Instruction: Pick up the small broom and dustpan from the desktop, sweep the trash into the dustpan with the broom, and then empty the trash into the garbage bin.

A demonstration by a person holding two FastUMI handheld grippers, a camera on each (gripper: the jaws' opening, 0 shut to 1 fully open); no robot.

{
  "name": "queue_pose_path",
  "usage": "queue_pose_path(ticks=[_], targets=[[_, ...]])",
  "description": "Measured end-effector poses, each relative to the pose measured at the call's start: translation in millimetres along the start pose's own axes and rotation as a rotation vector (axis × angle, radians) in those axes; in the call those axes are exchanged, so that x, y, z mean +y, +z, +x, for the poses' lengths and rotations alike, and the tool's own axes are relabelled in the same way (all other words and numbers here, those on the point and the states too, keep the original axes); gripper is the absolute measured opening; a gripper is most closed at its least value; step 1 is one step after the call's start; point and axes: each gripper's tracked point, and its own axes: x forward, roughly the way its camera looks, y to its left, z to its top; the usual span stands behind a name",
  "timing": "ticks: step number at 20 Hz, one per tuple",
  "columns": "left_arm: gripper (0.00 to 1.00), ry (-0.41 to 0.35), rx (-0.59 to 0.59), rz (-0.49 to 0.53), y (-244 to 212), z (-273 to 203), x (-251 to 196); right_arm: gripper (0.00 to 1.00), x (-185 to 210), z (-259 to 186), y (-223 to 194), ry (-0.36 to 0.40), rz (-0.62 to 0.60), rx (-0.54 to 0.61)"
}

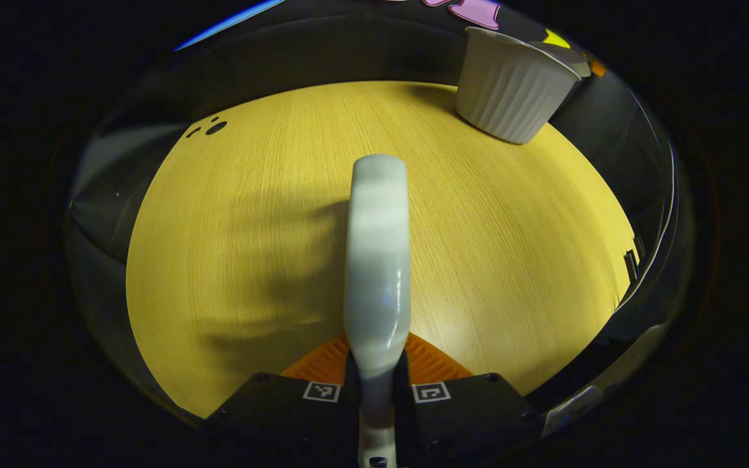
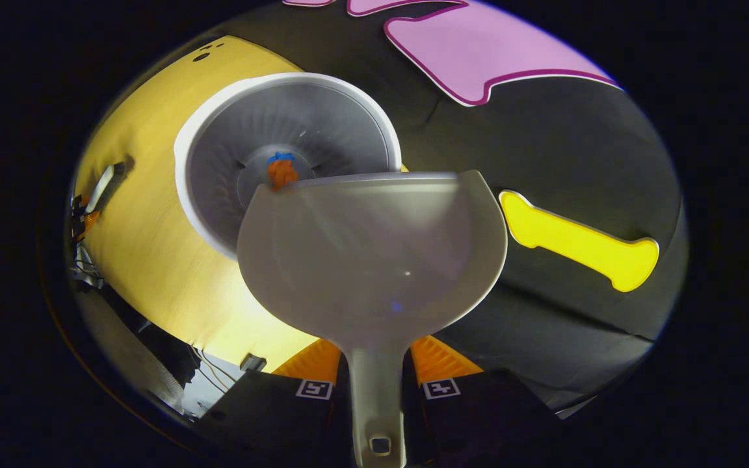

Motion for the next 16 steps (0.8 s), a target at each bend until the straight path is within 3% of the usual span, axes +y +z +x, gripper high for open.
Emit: queue_pose_path(ticks=[3, 6, 10, 16], targets=[[0.26, 0.004, 0.001, 0.005, 1, 1, 0, 0.35, 0, 0, 1, -0.010, 0.006, -0.007], [0.26, 0.011, 0.000, 0.015, 1, 0, 1, 0.35, -5, 0, 0, -0.004, 0.086, -0.060], [0.26, 0.028, 0.002, 0.023, 2, -1, 2, 0.32, -3, -10, -8, 0.040, 0.249, -0.193], [0.24, 0.060, 0.018, 0.077, 4, -2, 5, 0.35, 19, -49, -30, 0.101, 0.444, -0.412]])
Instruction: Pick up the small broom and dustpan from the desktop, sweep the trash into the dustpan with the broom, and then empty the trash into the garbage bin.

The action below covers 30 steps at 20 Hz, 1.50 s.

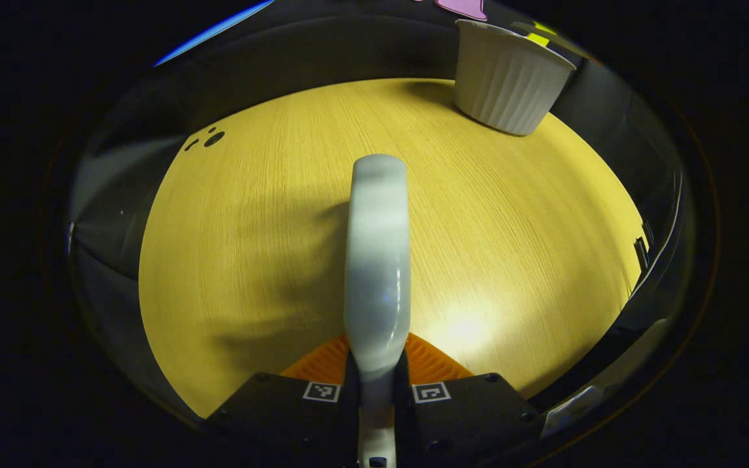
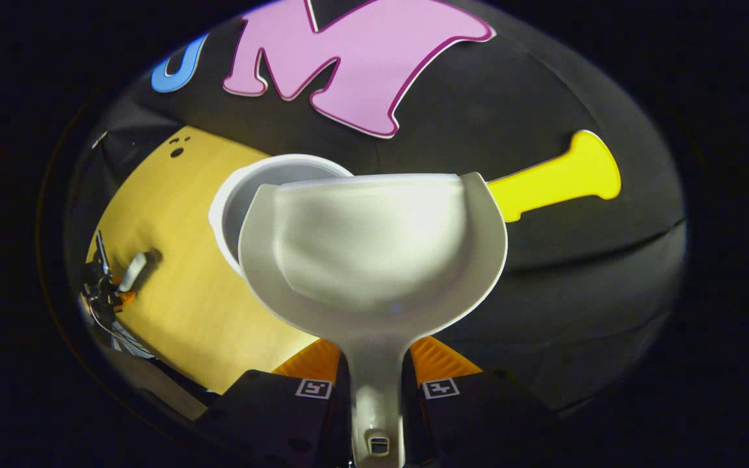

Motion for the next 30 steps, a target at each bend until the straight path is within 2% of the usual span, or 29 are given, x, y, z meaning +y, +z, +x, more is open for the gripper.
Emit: queue_pose_path(ticks=[2, 3, 4, 7, 9, 10, 11, 16, 20, 21, 22, 24, 25, 26, 27, 28, 30], targets=[[0.26, 0.012, 0.012, 0.011, 0, 0, 0, 0.35, 16, -18, -11, 0.035, 0.028, -0.047], [0.25, 0.015, 0.018, 0.015, 1, -1, 1, 0.39, 25, -25, -17, 0.055, 0.039, -0.063], [0.25, 0.018, 0.021, 0.020, 1, 0, 1, 0.35, 37, -31, -26, 0.080, 0.047, -0.074], [0.26, 0.028, 0.029, 0.039, 2, -1, 3, 0.35, 74, -42, -54, 0.148, 0.067, -0.078], [0.26, 0.034, 0.035, 0.054, 2, -1, 4, 0.35, 101, -40, -78, 0.187, 0.067, -0.063], [0.24, 0.040, 0.040, 0.061, 3, -1, 4, 0.39, 116, -39, -93, 0.210, 0.067, -0.049], [0.24, 0.044, 0.042, 0.067, 3, -1, 4, 0.35, 132, -36, -108, 0.239, 0.062, -0.028], [0.26, 0.057, 0.051, 0.084, 3, -1, 5, 0.35, 195, -14, -170, 0.326, 0.072, 0.064], [0.26, 0.056, 0.045, 0.089, 5, -2, 5, 0.35, 234, 26, -212, 0.333, 0.078, 0.114], [0.26, 0.055, 0.043, 0.093, 5, -2, 6, 0.39, 244, 35, -218, 0.337, 0.080, 0.123], [0.26, 0.056, 0.042, 0.097, 4, -1, 7, 0.35, 255, 45, -224, 0.342, 0.082, 0.129], [0.26, 0.063, 0.043, 0.104, 5, -1, 8, 0.39, 274, 61, -235, 0.351, 0.084, 0.137], [0.27, 0.066, 0.042, 0.106, 5, -1, 8, 0.35, 282, 68, -239, 0.356, 0.086, 0.139], [0.27, 0.068, 0.041, 0.108, 4, -1, 8, 0.39, 289, 75, -242, 0.362, 0.091, 0.136], [0.27, 0.068, 0.043, 0.111, 4, -1, 8, 0.35, 295, 81, -244, 0.367, 0.094, 0.135], [0.27, 0.067, 0.045, 0.113, 4, -1, 9, 0.39, 301, 87, -246, 0.370, 0.093, 0.134], [0.27, 0.066, 0.047, 0.116, 6, -1, 8, 0.35, 305, 96, -248, 0.356, 0.080, 0.130]])
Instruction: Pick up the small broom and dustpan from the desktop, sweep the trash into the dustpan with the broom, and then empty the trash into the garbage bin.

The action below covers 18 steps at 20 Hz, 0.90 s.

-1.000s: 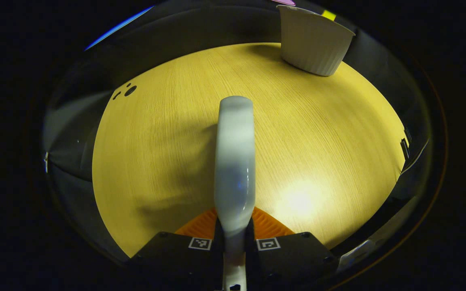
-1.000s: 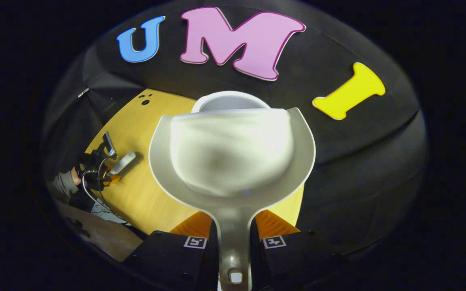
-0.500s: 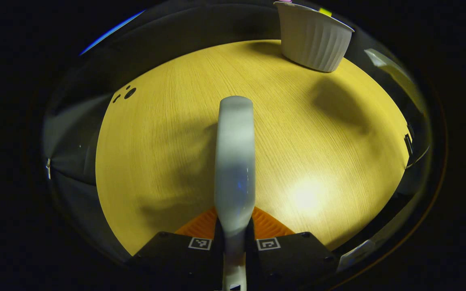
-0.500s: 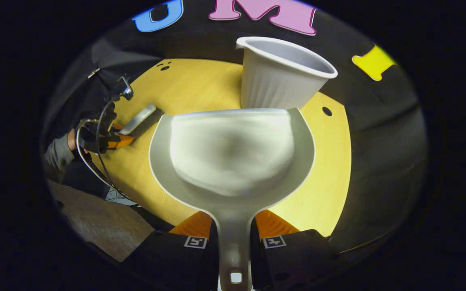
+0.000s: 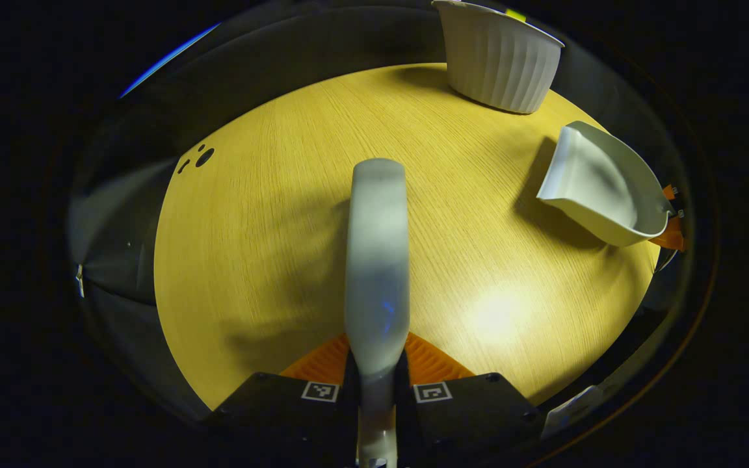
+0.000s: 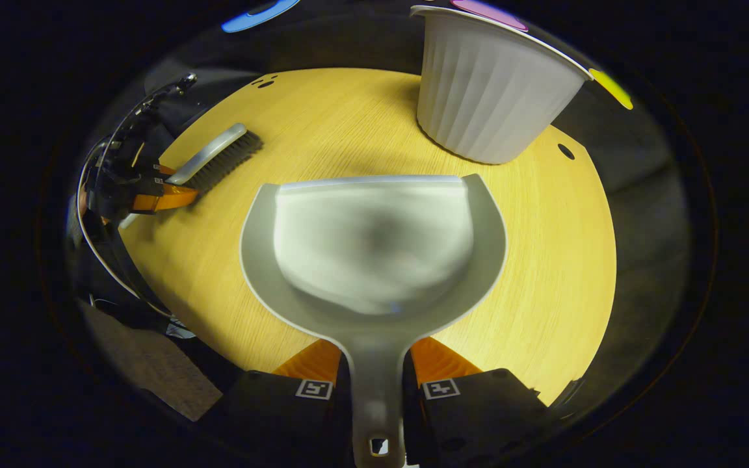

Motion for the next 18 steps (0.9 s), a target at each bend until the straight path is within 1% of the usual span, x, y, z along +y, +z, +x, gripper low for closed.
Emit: queue_pose_path(ticks=[1, 2, 3, 4, 5, 6, 7, 8, 9, 10, 15, 16, 17, 18], targets=[[0.29, -0.002, 0.003, -0.002, 0, 0, 0, 0.35, -2, 5, 0, -0.016, -0.006, -0.002], [0.30, -0.002, 0.003, -0.003, 0, 0, 0, 0.39, -3, 9, -4, -0.024, -0.009, 0.003], [0.29, -0.002, 0.003, -0.002, 1, -1, 0, 0.32, -2, 11, -6, -0.025, -0.003, 0.010], [0.30, 0.003, 0.000, 0.005, 3, 0, 1, 0.33, 0, 12, -8, -0.017, 0.007, 0.021], [0.31, 0.010, -0.006, 0.018, 6, 1, 2, 0.36, 2, 13, -8, 0.000, 0.027, 0.018], [0.31, 0.012, -0.009, 0.033, 9, 2, 1, 0.37, 5, 16, -9, 0.015, 0.051, 0.020], [0.30, 0.016, -0.009, 0.046, 8, 3, 1, 0.37, 6, 18, -9, 0.021, 0.066, 0.015], [0.32, 0.015, -0.006, 0.053, 8, 3, 1, 0.38, 5, 18, -8, 0.019, 0.074, 0.010], [0.25, 0.016, -0.004, 0.054, 8, 2, 1, 0.38, 5, 18, -7, 0.017, 0.083, 0.007], [0.33, 0.017, -0.003, 0.051, 8, 2, 1, 0.40, 6, 17, -8, 0.023, 0.088, 0.008], [0.36, 0.034, -0.015, 0.039, 5, -4, 5, 0.42, 6, 6, -6, 0.040, 0.104, 0.013], [0.45, 0.043, -0.021, 0.041, 5, -8, 6, 0.42, 6, 0, -5, 0.045, 0.105, 0.005], [0.39, 0.053, -0.029, 0.046, 4, -14, 8, 0.42, 5, -8, -3, 0.045, 0.097, -0.006], [0.40, 0.065, -0.043, 0.053, 5, -22, 9, 0.42, 3, -17, -1, 0.042, 0.083, -0.018]])
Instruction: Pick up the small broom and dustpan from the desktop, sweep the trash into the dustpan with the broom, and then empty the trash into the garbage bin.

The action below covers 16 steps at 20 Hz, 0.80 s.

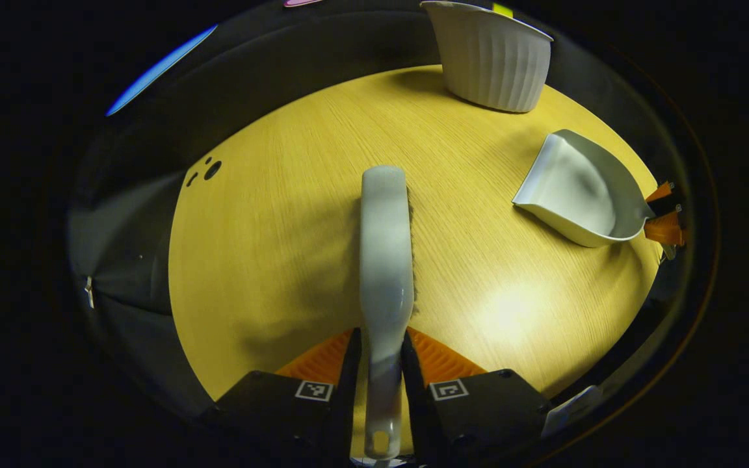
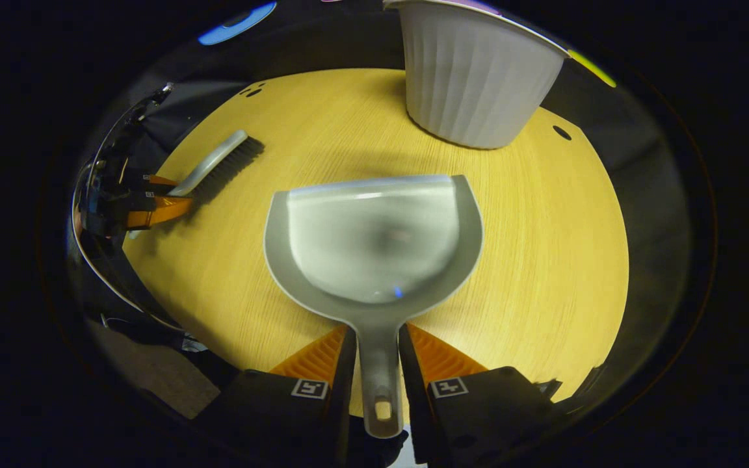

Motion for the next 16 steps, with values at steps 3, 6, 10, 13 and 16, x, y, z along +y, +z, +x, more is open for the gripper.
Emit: queue_pose_path(ticks=[3, 6, 10, 13, 16], targets=[[0.40, 0.033, -0.067, 0.015, 7, -28, 3, 0.43, -2, -35, 19, -0.021, -0.055, -0.074], [0.40, 0.049, -0.174, -0.009, 23, -61, 0, 0.39, 1, -69, 46, -0.039, -0.055, -0.191], [0.40, 0.035, -0.415, -0.124, 68, -121, -7, 0.42, -1, -109, 91, -0.085, -0.065, -0.416], [0.40, 0.043, -0.607, -0.204, 109, -172, -9, 0.39, -2, -141, 125, -0.100, -0.085, -0.573], [0.39, 0.098, -0.764, -0.274, 138, -222, -10, 0.40, -4, -178, 155, -0.094, -0.107, -0.710]])
